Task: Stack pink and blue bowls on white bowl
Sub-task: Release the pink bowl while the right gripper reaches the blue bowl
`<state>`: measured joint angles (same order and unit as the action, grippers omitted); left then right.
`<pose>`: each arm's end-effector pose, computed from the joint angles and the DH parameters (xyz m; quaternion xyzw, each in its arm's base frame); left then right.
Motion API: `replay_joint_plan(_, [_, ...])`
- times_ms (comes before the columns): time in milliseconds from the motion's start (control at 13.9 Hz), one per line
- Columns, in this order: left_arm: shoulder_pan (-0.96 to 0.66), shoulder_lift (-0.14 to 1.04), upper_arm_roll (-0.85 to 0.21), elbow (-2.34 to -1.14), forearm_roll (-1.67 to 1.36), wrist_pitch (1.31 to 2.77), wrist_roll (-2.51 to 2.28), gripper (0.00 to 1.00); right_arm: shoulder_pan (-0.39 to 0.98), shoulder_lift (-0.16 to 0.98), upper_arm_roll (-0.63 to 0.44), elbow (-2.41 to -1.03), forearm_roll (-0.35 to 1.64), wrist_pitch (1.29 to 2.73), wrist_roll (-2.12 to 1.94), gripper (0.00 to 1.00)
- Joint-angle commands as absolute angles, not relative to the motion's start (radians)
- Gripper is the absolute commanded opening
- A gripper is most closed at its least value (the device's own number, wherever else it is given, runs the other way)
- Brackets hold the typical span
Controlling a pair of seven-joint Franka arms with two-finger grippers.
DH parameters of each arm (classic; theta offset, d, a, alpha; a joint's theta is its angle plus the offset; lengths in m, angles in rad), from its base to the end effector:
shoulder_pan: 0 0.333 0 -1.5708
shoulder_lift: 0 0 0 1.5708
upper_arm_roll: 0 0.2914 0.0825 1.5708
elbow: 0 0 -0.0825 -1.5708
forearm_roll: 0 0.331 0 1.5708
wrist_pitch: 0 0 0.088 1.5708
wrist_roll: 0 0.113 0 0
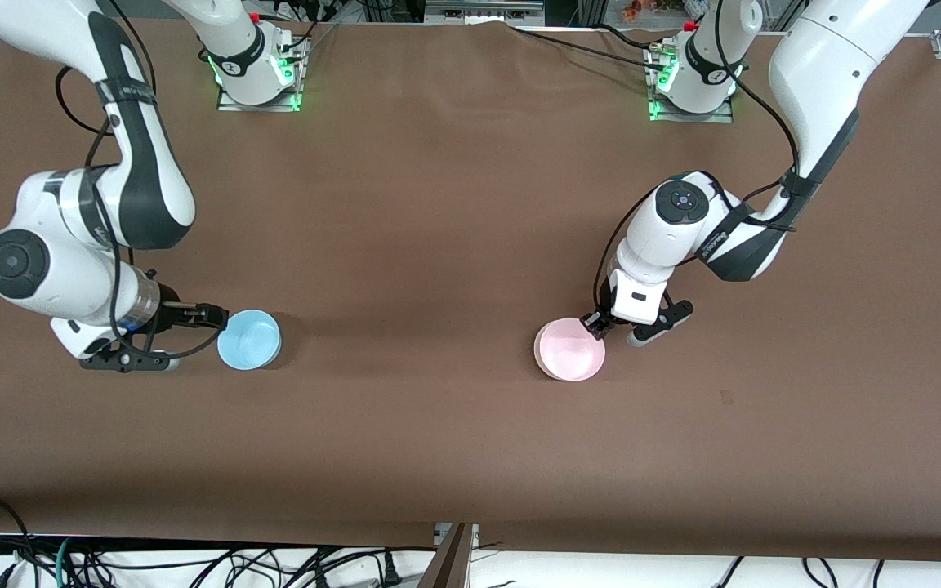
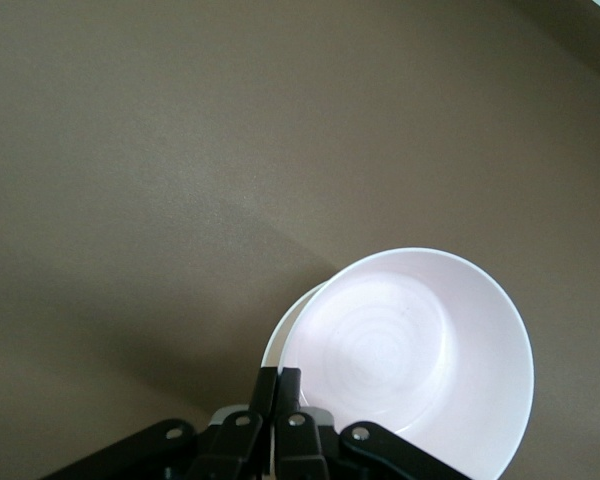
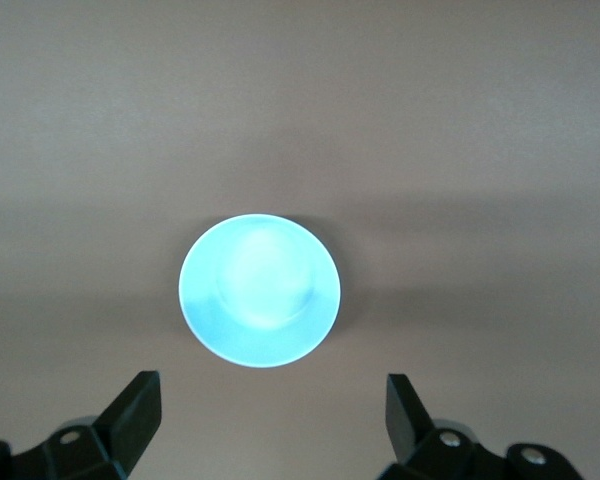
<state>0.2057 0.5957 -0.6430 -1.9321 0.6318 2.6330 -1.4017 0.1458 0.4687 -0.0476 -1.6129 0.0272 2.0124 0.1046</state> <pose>0.5473 -0.2393 0.2664 0.9497 0.2806 0.0997 0.0975 0.6108 0.0654 0.3473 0.9994 -0.0072 -0.0342 0.0022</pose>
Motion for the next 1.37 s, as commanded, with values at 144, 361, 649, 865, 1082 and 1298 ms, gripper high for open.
replay_joint_plan(144, [0.209, 0.607, -0.643, -1.927, 0.678, 2.649, -1.430, 0.00, 0.132, 0.537, -0.049, -1.588, 0.055, 2.061, 0.072, 0.99])
replay_joint_plan(361, [0.204, 0.607, -0.643, -1.925, 0.683, 2.649, -1.436, 0.00, 0.111, 0.589, -0.051, -1.594, 0.055, 2.130, 0.028, 0.99])
replay_joint_plan(649, [0.201, 0.607, -0.640, -1.924, 0.683, 2.649, -1.454, 0.00, 0.103, 0.627, -0.051, -1.597, 0.063, 2.174, 0.002, 0.95])
replay_joint_plan(865, [0.199, 0.615, -0.640, -1.916, 0.684, 2.649, -1.456, 0.00, 0.101, 0.649, -0.049, -1.606, 0.071, 2.178, 0.002, 0.82])
replay_joint_plan(1082, [0.199, 0.615, -0.640, -1.916, 0.684, 2.649, -1.456, 0.00, 0.089, 0.661, -0.049, -1.618, 0.071, 2.191, -0.003, 0.71])
replay_joint_plan(1298, [0.198, 0.615, -0.640, -1.916, 0.684, 2.649, -1.456, 0.00, 0.087, 0.670, -0.049, -1.620, 0.083, 2.194, -0.005, 0.65])
